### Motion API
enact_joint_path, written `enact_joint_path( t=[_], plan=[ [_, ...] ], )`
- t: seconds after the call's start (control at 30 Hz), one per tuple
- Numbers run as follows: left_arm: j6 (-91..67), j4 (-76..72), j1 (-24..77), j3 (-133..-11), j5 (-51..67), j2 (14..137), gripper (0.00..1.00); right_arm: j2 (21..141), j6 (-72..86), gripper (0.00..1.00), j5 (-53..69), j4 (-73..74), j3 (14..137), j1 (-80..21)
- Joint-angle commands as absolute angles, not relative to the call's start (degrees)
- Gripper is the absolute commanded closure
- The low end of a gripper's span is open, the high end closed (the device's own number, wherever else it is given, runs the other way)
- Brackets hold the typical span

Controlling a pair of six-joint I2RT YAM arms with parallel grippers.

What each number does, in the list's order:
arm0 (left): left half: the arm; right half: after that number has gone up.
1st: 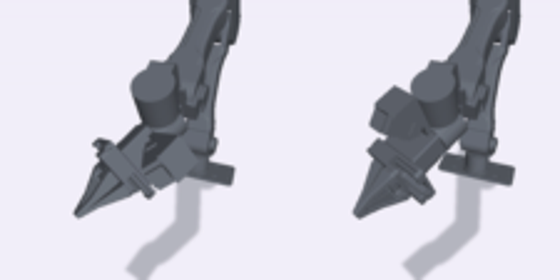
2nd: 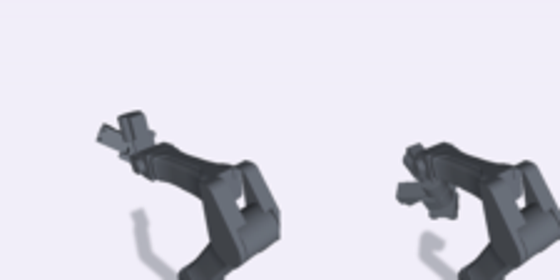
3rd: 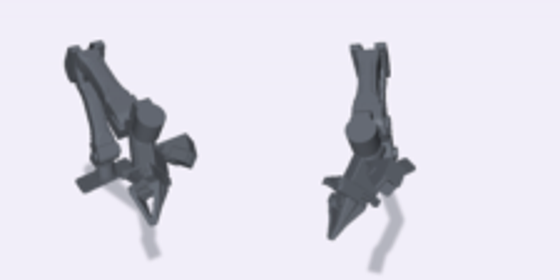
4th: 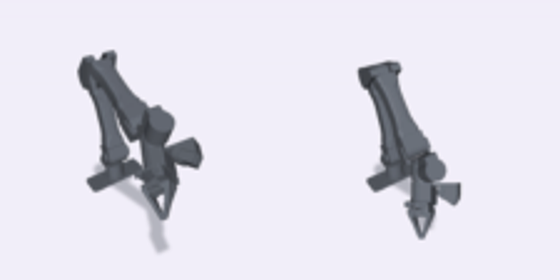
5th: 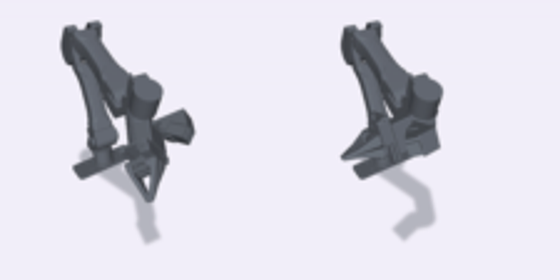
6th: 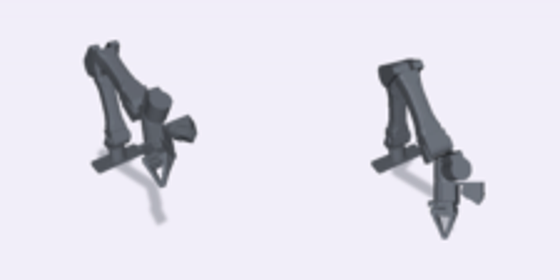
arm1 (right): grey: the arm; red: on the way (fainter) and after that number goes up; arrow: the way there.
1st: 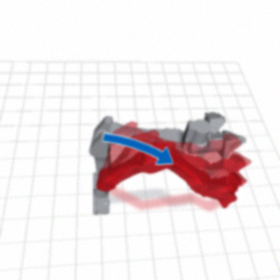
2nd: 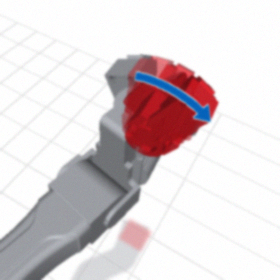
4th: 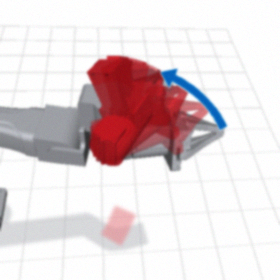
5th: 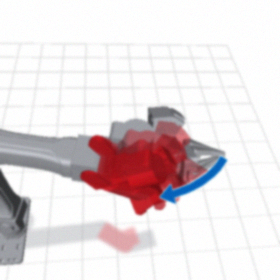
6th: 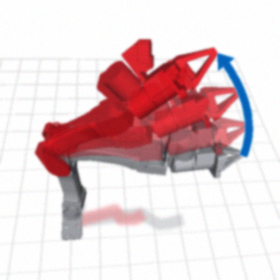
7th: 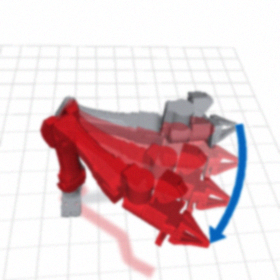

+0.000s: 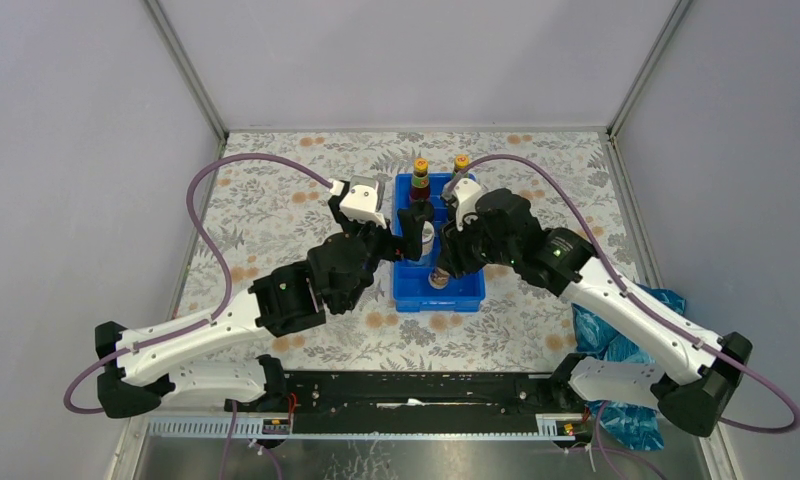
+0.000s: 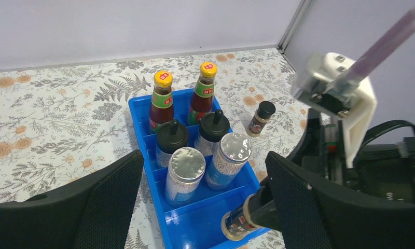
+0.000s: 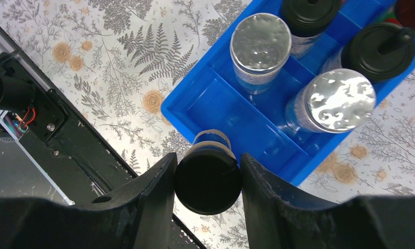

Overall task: Organize the condiment bottles
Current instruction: Place the bottle in the storage box.

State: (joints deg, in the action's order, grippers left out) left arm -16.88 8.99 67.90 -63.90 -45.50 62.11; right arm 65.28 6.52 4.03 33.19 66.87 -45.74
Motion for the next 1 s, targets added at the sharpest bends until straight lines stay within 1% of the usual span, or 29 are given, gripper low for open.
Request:
enact_joint_path(
  t=[0.0,0.33,0.97],
  plan=[
    [-15.45,9.32,68.29,-65.04,-47.02,61.20,0.09,67.56,5.71,1.00,3.71,29.52,68.68,-47.85],
    [-14.95,10.00,68.29,-65.13,-46.00,58.27,0.09,74.70,5.33,1.00,1.78,26.81,69.40,-50.96],
    [-12.35,17.98,68.29,-70.12,-44.90,52.77,0.10,84.05,3.73,1.00,0.34,23.82,72.32,-51.24]
  ],
)
